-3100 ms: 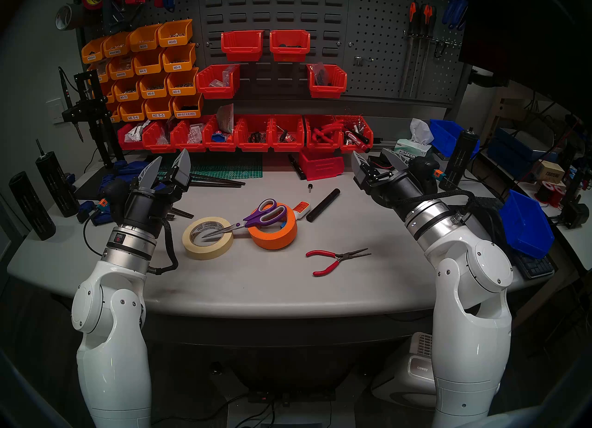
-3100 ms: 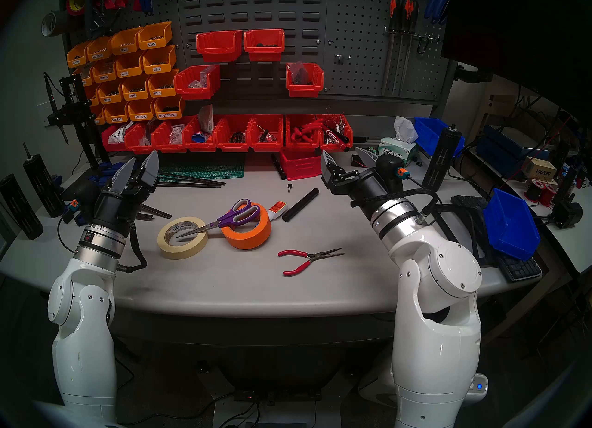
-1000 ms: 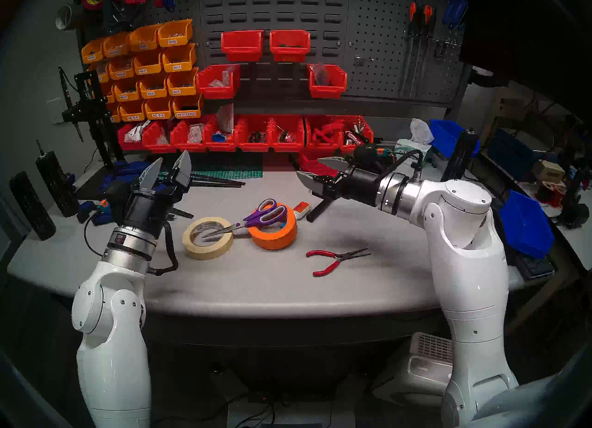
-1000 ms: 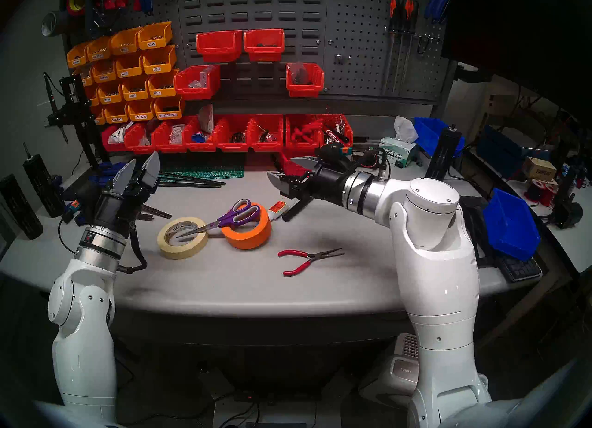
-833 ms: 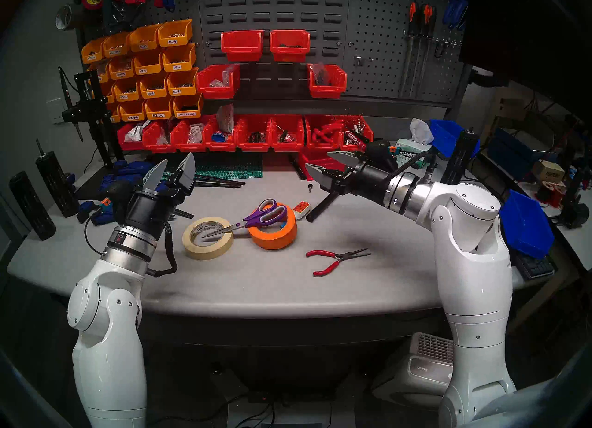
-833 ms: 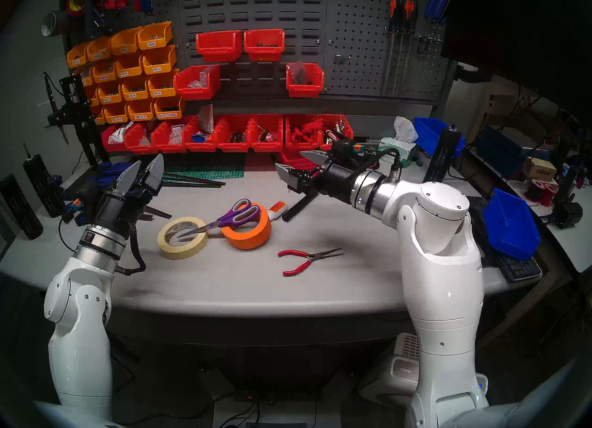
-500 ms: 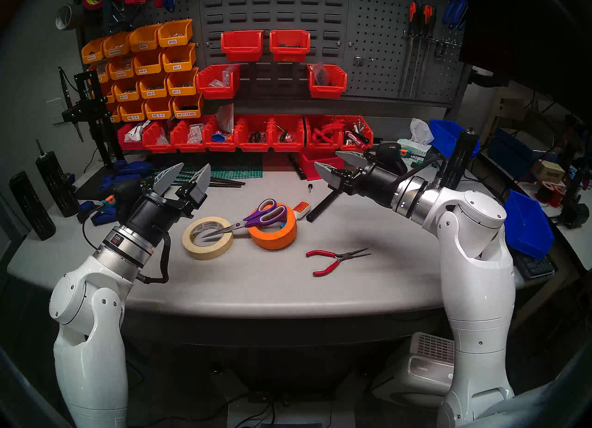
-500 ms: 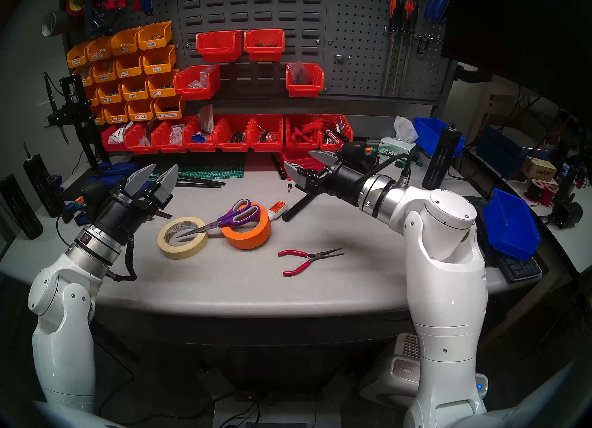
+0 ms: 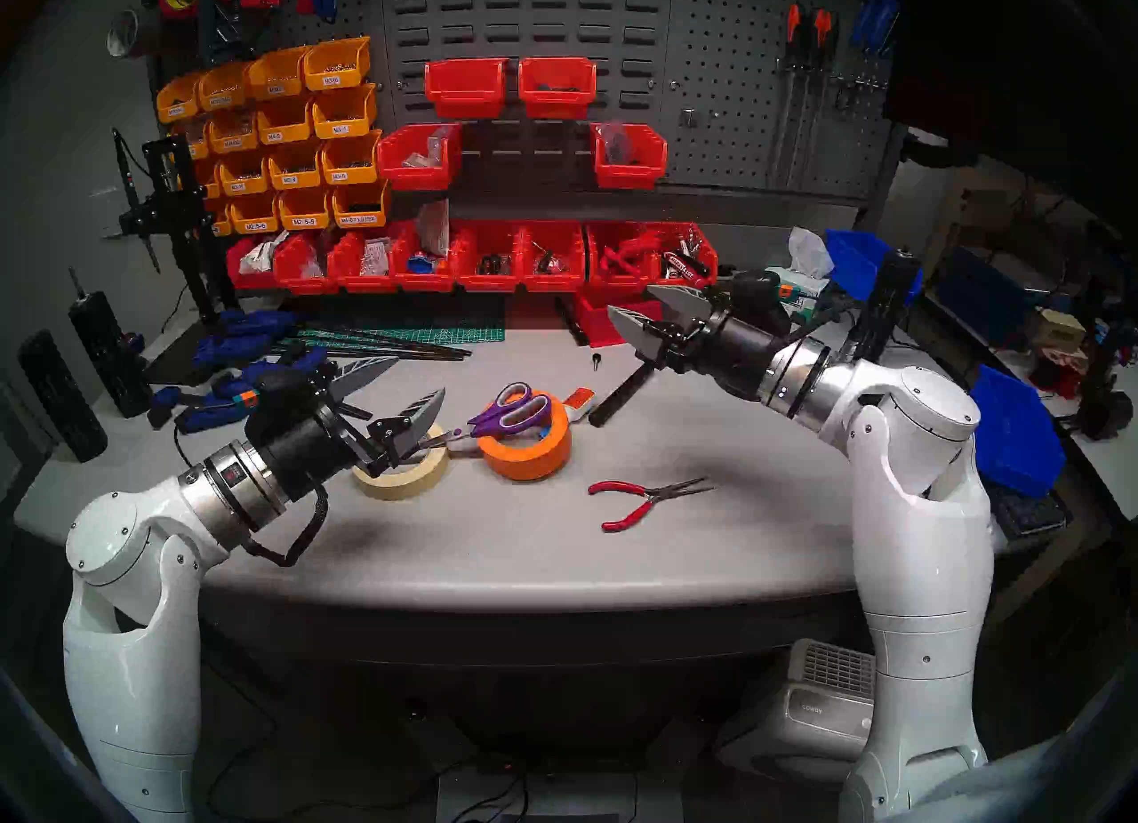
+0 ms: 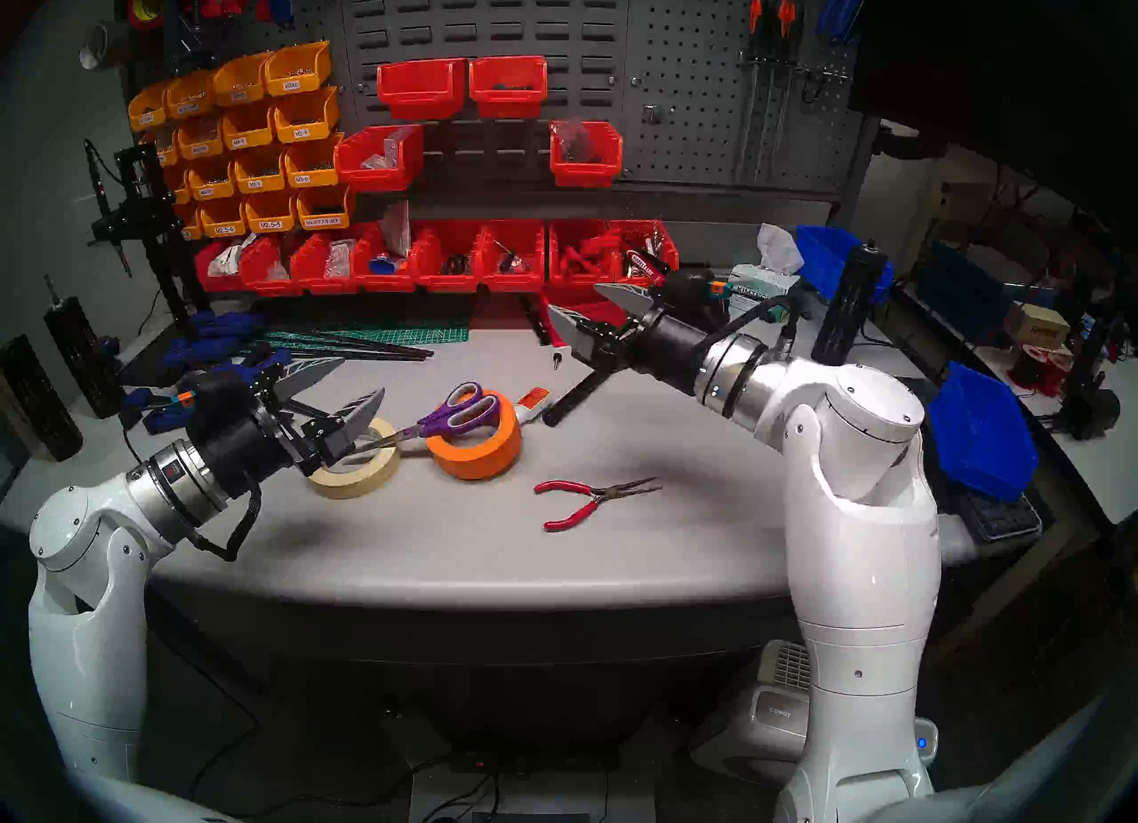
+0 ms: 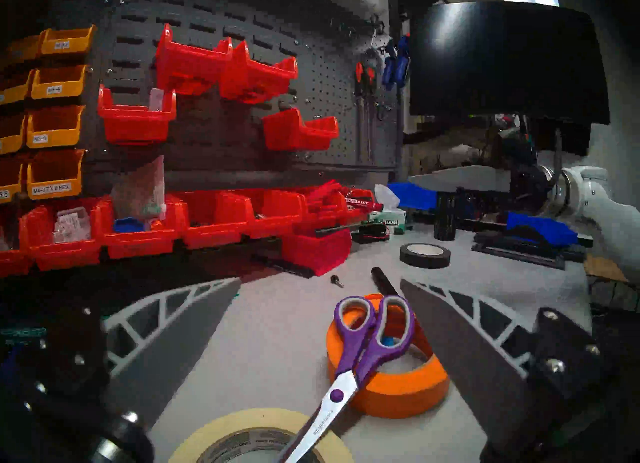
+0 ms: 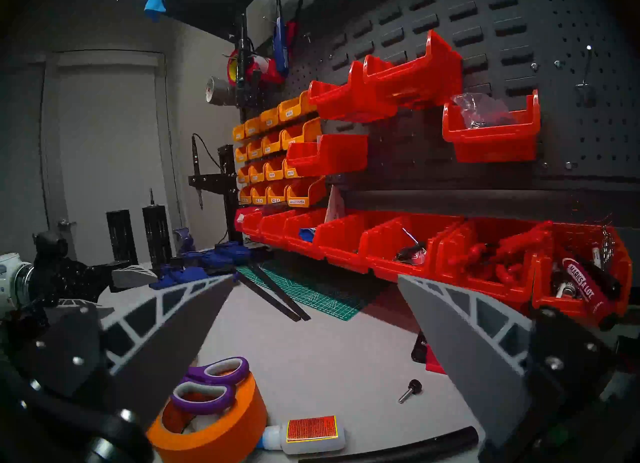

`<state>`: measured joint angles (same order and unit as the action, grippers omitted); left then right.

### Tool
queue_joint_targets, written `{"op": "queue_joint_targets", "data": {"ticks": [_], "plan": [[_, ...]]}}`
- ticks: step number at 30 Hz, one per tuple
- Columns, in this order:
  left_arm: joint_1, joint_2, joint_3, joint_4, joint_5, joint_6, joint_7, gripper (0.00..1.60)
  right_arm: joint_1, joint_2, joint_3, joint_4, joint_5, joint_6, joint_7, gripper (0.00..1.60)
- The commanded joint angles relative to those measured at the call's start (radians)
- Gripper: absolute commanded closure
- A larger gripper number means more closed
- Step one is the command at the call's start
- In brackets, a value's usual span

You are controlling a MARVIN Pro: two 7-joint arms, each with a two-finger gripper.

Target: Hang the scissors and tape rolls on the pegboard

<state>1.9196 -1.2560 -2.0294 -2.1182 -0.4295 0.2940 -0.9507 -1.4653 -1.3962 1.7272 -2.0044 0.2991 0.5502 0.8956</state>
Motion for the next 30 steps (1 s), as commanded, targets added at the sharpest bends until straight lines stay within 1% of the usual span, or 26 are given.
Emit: {"op": "queue_joint_targets", "data": {"ticks": [1, 3, 4, 7, 8, 10, 13, 16, 17, 19, 22, 23, 29, 30], "plan": [[-0.105, 0.108, 0.025, 0.025, 0.051, 0.011, -0.106, 0.0, 0.003, -0.004, 0.022, -0.049, 0.013, -0.005, 0.003, 0.0], [-0.123, 0.144, 0.042, 0.044, 0.051, 0.024, -0.124, 0.0, -0.001, -0.005, 0.028, -0.054, 0.014, -0.004, 0.005, 0.0], [-0.134, 0.148, 0.047, 0.047, 0.071, 0.026, -0.146, 0.0, -0.004, -0.006, 0.03, -0.056, 0.014, -0.001, 0.005, 0.0], [-0.159, 0.182, 0.065, 0.06, 0.077, 0.036, -0.176, 0.0, -0.009, -0.009, 0.034, -0.06, 0.013, -0.001, 0.006, 0.0], [-0.168, 0.201, 0.075, 0.066, 0.076, 0.036, -0.187, 0.0, -0.012, -0.012, 0.037, -0.06, 0.014, -0.001, 0.006, 0.0], [-0.184, 0.221, 0.089, 0.068, 0.096, 0.043, -0.213, 0.0, -0.015, -0.015, 0.04, -0.06, 0.014, -0.004, 0.007, 0.0], [-0.213, 0.244, 0.119, 0.084, 0.118, 0.043, -0.22, 0.0, -0.02, -0.022, 0.045, -0.064, 0.016, -0.006, 0.007, 0.0], [-0.236, 0.257, 0.144, 0.099, 0.133, 0.038, -0.211, 0.0, -0.029, -0.029, 0.05, -0.071, 0.017, -0.006, 0.007, 0.0], [-0.266, 0.262, 0.162, 0.113, 0.149, 0.054, -0.22, 0.0, -0.035, -0.031, 0.054, -0.079, 0.016, -0.005, 0.007, 0.0], [-0.265, 0.265, 0.166, 0.113, 0.147, 0.051, -0.211, 0.0, -0.038, -0.032, 0.056, -0.083, 0.016, -0.005, 0.008, 0.0], [-0.295, 0.262, 0.18, 0.129, 0.162, 0.069, -0.209, 0.0, -0.045, -0.035, 0.063, -0.09, 0.016, -0.003, 0.009, 0.0], [-0.305, 0.27, 0.187, 0.135, 0.173, 0.07, -0.208, 0.0, -0.046, -0.035, 0.065, -0.092, 0.016, -0.002, 0.01, 0.0], [-0.34, 0.279, 0.204, 0.167, 0.2, 0.087, -0.201, 0.0, -0.053, -0.041, 0.073, -0.101, 0.015, -0.002, 0.011, 0.0], [-0.344, 0.281, 0.205, 0.17, 0.202, 0.089, -0.202, 0.12, -0.054, -0.042, 0.074, -0.102, 0.015, -0.002, 0.011, 0.0]]}}
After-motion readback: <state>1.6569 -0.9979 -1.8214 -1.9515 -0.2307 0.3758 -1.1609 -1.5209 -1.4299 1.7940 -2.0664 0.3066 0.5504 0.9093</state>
